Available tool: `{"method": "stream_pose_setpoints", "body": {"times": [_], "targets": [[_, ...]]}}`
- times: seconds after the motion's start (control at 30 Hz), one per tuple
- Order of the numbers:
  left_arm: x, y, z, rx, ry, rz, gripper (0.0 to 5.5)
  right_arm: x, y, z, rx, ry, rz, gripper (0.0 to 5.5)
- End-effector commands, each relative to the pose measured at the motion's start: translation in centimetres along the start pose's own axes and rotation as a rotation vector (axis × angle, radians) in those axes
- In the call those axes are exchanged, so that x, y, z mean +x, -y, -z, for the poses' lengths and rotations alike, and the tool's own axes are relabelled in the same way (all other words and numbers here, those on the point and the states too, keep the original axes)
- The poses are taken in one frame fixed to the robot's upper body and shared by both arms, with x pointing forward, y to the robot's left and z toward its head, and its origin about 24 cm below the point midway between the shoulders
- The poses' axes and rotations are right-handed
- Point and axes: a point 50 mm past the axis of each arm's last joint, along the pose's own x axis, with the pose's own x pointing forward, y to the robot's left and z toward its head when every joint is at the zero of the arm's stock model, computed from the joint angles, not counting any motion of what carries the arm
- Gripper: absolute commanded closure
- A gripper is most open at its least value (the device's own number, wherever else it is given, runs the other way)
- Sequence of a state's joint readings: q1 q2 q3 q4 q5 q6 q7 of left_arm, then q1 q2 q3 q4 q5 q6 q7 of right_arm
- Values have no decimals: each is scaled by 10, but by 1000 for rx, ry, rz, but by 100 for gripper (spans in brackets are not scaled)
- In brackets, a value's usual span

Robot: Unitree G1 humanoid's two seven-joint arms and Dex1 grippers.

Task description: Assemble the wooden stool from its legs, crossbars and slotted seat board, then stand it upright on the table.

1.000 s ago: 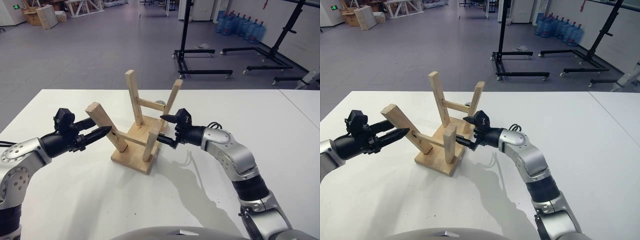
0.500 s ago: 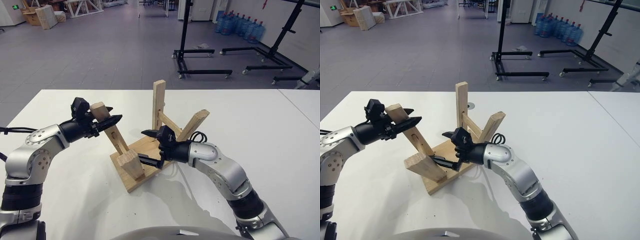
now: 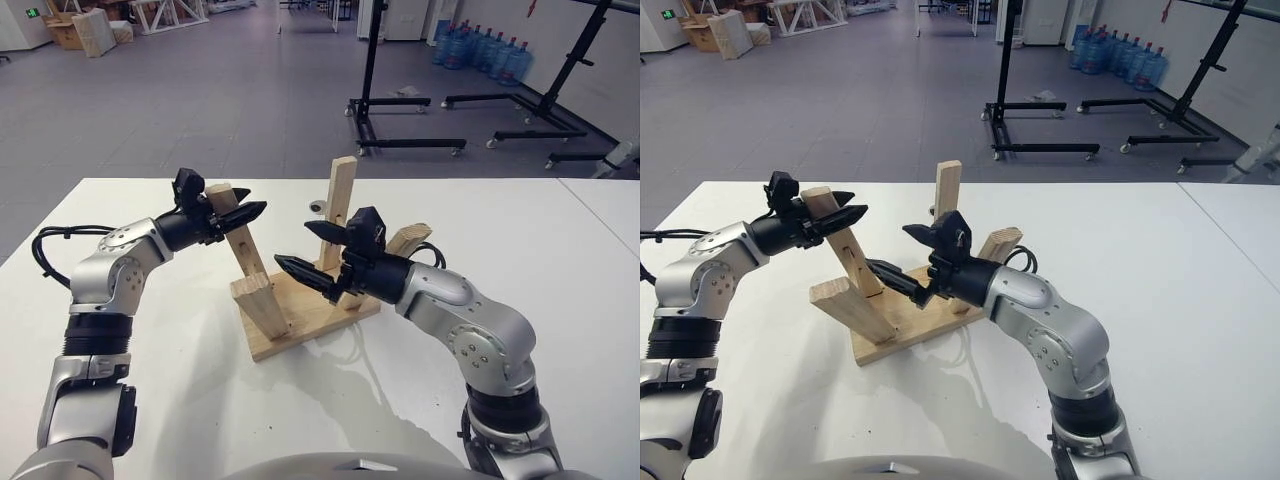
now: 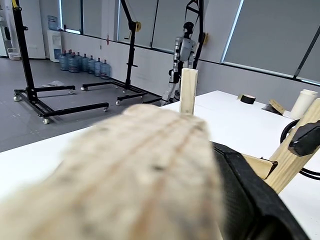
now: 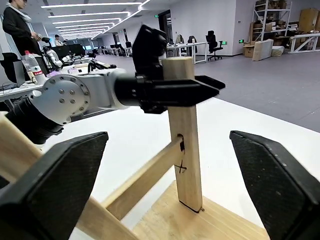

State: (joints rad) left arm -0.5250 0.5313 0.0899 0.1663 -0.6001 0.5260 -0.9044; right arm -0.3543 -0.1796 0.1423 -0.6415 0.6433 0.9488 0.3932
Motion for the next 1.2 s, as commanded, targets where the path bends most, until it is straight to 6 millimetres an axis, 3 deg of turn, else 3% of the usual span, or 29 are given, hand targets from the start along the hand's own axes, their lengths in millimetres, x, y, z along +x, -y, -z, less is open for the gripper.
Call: {"method": "stream_pose_setpoints", "body": {"times": [0.03, 0.17, 0.37, 0.47, 0.6, 0.7, 0.83, 0.93, 1.0, 1.1, 1.2], "targets": [[14, -2, -6, 21, 7, 40, 237, 8, -1, -46, -38, 120, -6, 101], [18, -11, -12, 40, 10, 45, 237, 2, -1, -102, -109, 219, -19, 101], [26, -18, -34, 47, 58, 91, 237, -25, -1, -152, -169, 284, -49, 101], [38, -16, -39, 47, 68, 128, 237, -48, 16, -179, -182, 327, 4, 101], [48, -14, -46, 47, 97, 150, 237, -79, 43, -199, -120, 379, 48, 101], [35, -20, -87, 55, 249, 94, 237, -105, 72, -184, -60, 343, 74, 101], [-6, -13, -135, 129, 346, 65, 237, -123, 99, -140, 44, 259, 74, 101], [-55, 8, -157, 171, 323, 115, 237, -139, 104, -102, 38, 155, 36, 101], [-98, 25, -133, 183, 118, 160, 237, -163, 103, -80, 31, 52, -11, 101], [-167, 43, -85, 30, -166, 121, 237, -212, 107, -54, 51, -108, 23, 101], [-194, 63, -45, -106, -295, 133, 237, -249, 107, -34, 76, -247, 67, 101]]}}
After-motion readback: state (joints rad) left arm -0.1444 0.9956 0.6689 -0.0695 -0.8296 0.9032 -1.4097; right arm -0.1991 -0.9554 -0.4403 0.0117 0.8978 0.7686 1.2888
